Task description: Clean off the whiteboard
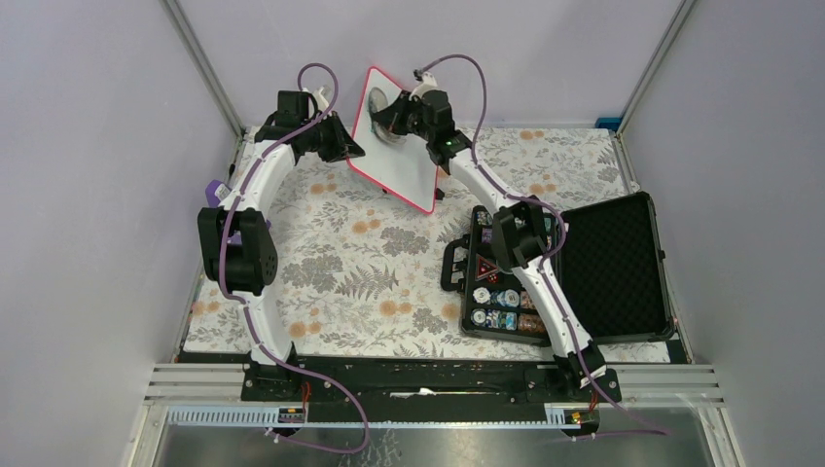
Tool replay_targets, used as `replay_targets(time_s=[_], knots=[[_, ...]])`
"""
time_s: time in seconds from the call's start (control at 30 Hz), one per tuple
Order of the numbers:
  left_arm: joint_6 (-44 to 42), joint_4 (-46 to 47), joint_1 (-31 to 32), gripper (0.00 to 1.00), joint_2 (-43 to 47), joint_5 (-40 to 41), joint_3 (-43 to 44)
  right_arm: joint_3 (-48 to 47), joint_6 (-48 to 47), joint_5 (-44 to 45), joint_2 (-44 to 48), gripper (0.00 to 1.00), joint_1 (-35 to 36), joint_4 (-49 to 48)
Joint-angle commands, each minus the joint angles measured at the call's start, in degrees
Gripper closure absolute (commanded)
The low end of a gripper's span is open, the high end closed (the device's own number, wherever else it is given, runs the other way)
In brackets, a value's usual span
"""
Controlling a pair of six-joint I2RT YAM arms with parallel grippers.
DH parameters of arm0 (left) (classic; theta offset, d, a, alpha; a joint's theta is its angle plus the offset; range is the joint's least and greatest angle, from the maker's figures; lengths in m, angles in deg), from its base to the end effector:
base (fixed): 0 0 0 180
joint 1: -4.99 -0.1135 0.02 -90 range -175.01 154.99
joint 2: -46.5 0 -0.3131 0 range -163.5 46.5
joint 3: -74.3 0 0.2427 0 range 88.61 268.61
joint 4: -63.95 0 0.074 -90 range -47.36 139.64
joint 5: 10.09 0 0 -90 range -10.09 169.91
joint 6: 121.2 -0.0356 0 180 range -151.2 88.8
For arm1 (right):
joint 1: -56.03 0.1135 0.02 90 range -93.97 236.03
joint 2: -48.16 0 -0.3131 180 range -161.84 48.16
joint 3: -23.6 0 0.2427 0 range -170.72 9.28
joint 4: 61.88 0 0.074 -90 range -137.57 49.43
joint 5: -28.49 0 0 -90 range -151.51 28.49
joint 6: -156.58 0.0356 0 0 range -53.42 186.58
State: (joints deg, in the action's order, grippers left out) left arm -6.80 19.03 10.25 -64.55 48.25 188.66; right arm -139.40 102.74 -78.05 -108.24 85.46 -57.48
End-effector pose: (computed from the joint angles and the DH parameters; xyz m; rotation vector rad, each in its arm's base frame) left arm 0.4491 -0.0601 0.3505 -0.0938 2.3262 -0.8986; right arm 0.5664 0.3312 0.2709 -0.1499 1.6390 1.1148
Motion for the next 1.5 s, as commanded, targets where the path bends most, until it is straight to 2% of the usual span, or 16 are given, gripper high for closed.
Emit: replay_targets(time_s=[0.0, 0.1, 0.17, 0.3, 0.4, 0.53, 0.6, 0.7, 0.77, 0.83, 0.93, 1.03, 1.1, 1.23, 1.47], knots=[[-5.99, -4.02, 3.53, 1.00, -2.87, 1.24, -0.18, 2.80, -3.22, -5.08, 6.00, 1.00, 0.54, 6.03], [-4.89, -3.97, 3.18, 1.00, -2.54, 1.33, -0.07, 6.25, -5.13, -3.81, 9.94, 1.00, -1.50, 11.33], [-4.15, -4.01, 3.05, 0.97, -2.42, 1.19, -0.03, 11.96, -5.64, -3.38, 13.72, 1.00, -3.18, 12.62], [-2.48, -1.87, 2.74, 0.83, -1.45, -0.53, -1.38, 23.02, -5.43, -4.19, 20.49, 1.00, -7.07, 11.93], [-2.30, -1.82, 2.74, 0.78, -0.61, -0.68, -1.60, 27.14, -8.02, -2.13, 24.03, 1.00, -9.46, 16.10], [-1.79, -0.47, 2.74, 0.71, 0.99, -1.23, -2.76, 25.72, -14.97, 3.44, 24.40, 1.00, -12.66, 29.04], [-1.68, -0.31, 2.74, 0.67, 1.76, -1.38, -2.84, 19.24, -19.84, 7.33, 21.91, 0.98, -13.78, 38.40], [-1.57, -0.33, 2.46, 0.59, 2.81, -1.72, -2.93, 10.69, -26.87, 10.38, 17.02, 0.91, -14.41, 50.92], [-1.35, 0.34, 2.08, 0.54, 4.11, -2.16, -3.53, 8.12, -29.54, 10.68, 14.98, 0.87, -14.40, 55.45], [-1.08, 2.35, 1.58, 0.44, 5.90, -2.78, -5.32, 8.74, -30.08, 10.63, 14.95, 0.76, -14.69, 55.85], [-0.96, 4.17, 0.96, 0.31, 7.48, -1.96, -7.11, 10.41, -29.68, 8.13, 16.02, 0.53, -15.42, 55.09], [-0.79, 4.11, 0.42, 0.27, 7.34, -1.92, -7.38, 11.42, -30.10, 8.48, 17.25, 0.33, -15.63, 55.27], [-0.76, 4.14, 0.26, 0.25, 7.54, -1.65, -7.53, 13.20, -30.17, 6.75, 19.04, 0.28, -15.58, 53.30], [-0.67, 4.20, 0.28, 0.22, 8.90, 0.61, -8.04, 23.27, -26.11, -4.12, 23.35, 0.27, -15.50, 41.24], [0.54, 7.03, -0.07, 0.20, 11.37, 1.27, -10.41, 15.18, -17.35, -17.91, 14.25, 0.47, -15.43, 41.92]])
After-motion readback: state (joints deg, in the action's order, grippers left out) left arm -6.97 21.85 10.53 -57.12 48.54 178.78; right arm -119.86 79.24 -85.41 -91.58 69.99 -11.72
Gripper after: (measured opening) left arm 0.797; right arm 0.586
